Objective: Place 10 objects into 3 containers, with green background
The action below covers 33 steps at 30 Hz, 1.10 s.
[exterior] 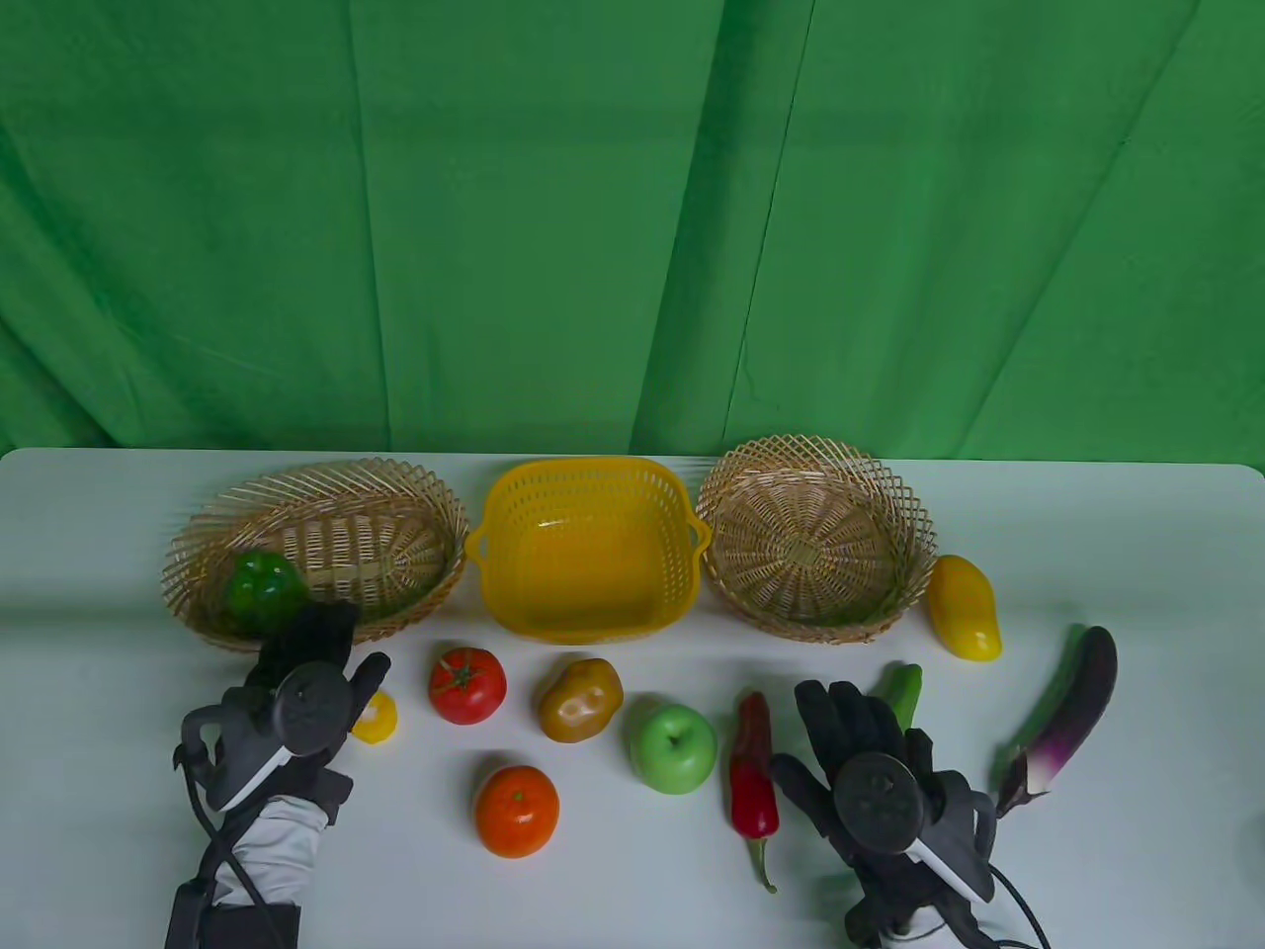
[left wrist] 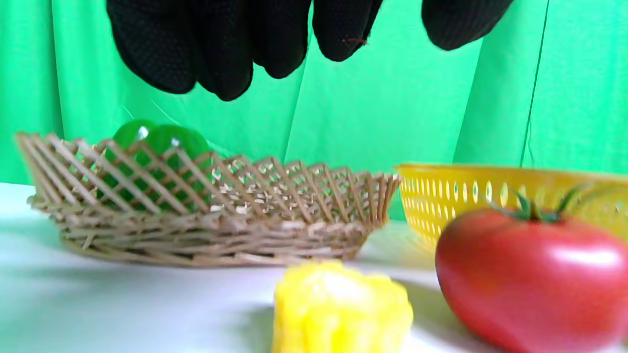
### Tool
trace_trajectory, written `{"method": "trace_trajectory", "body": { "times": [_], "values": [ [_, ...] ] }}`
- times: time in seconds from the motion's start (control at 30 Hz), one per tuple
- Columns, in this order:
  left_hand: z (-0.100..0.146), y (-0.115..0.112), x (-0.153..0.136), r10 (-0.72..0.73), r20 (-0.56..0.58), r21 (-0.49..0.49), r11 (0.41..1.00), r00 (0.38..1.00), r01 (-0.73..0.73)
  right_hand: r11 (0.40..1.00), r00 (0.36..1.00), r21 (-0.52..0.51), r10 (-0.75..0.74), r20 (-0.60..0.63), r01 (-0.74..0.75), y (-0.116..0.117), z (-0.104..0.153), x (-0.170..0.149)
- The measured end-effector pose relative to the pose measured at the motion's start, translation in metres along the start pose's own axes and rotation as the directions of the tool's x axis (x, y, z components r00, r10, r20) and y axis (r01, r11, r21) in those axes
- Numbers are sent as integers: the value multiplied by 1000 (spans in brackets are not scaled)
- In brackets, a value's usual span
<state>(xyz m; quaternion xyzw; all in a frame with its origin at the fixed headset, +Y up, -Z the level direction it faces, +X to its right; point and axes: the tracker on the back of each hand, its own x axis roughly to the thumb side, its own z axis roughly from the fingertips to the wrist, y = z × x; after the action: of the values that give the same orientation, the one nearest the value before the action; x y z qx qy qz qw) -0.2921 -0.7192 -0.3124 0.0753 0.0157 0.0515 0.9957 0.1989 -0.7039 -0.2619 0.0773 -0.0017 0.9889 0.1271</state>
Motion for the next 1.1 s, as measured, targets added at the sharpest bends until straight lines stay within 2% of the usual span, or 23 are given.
{"method": "trace_trajectory", "body": {
  "times": [0.3,0.6,0.67,0.8,1.1],
  "values": [
    [12,-30,0,-16,9,-94,995,1000,17,1000,1000,1,-2,0,2,1,-1,-1],
    [10,-56,-1,-68,8,-221,973,998,68,1000,1000,15,10,-3,-10,2,-1,0],
    [8,-57,0,-77,11,-250,965,997,77,1000,1000,15,11,-5,-11,2,-1,0],
    [5,-57,2,-88,20,-238,967,996,90,1000,1000,10,8,-9,-8,1,0,-1],
    [-4,-59,7,-105,34,-273,956,994,110,1000,1000,16,19,-14,-18,2,-1,-1]
  ]
}}
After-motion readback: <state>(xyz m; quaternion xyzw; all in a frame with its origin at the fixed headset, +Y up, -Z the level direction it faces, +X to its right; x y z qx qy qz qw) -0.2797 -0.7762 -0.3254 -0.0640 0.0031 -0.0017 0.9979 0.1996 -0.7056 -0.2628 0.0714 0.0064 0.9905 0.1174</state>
